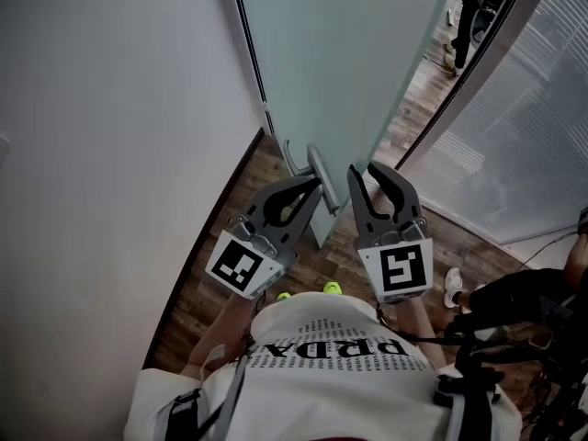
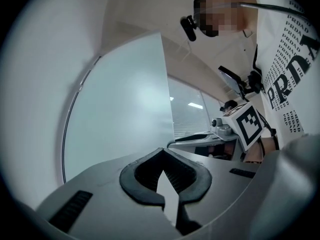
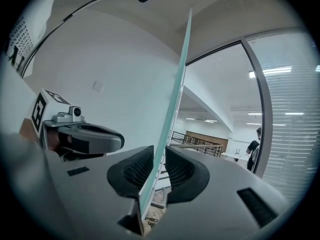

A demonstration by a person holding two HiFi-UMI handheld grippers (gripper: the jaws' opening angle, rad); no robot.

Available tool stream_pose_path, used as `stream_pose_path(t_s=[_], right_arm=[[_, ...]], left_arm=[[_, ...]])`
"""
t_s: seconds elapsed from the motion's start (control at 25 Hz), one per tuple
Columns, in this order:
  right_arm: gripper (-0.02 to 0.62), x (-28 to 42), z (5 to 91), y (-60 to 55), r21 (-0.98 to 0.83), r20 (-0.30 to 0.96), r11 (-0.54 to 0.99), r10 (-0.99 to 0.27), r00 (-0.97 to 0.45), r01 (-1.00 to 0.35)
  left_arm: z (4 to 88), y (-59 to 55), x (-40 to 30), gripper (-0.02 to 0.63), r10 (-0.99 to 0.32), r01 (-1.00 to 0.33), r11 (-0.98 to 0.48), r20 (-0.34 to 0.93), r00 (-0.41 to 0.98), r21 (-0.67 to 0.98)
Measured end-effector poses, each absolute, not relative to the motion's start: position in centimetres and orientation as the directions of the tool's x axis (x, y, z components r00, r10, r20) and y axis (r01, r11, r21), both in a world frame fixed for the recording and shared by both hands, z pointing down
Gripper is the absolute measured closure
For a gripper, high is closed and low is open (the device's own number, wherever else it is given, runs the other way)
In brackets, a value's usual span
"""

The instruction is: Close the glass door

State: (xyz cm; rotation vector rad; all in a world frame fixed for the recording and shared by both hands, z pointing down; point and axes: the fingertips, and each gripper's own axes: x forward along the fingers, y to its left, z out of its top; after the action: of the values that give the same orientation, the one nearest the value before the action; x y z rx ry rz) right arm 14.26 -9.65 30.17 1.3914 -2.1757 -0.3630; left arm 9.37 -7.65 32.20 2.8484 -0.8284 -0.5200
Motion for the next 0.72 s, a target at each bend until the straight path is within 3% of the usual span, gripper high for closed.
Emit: stream_pose_path(t_s=[0.72], right_arm=[[0.535,14.8,30.2,-10.1,0.421,0.313,0.466,-0.88,-0.358,-0.778]], left_arm=[[31.6,-7.4,9.3,0.609,-0.582,-0.544,-0.813,-0.249,0.774,0.206]])
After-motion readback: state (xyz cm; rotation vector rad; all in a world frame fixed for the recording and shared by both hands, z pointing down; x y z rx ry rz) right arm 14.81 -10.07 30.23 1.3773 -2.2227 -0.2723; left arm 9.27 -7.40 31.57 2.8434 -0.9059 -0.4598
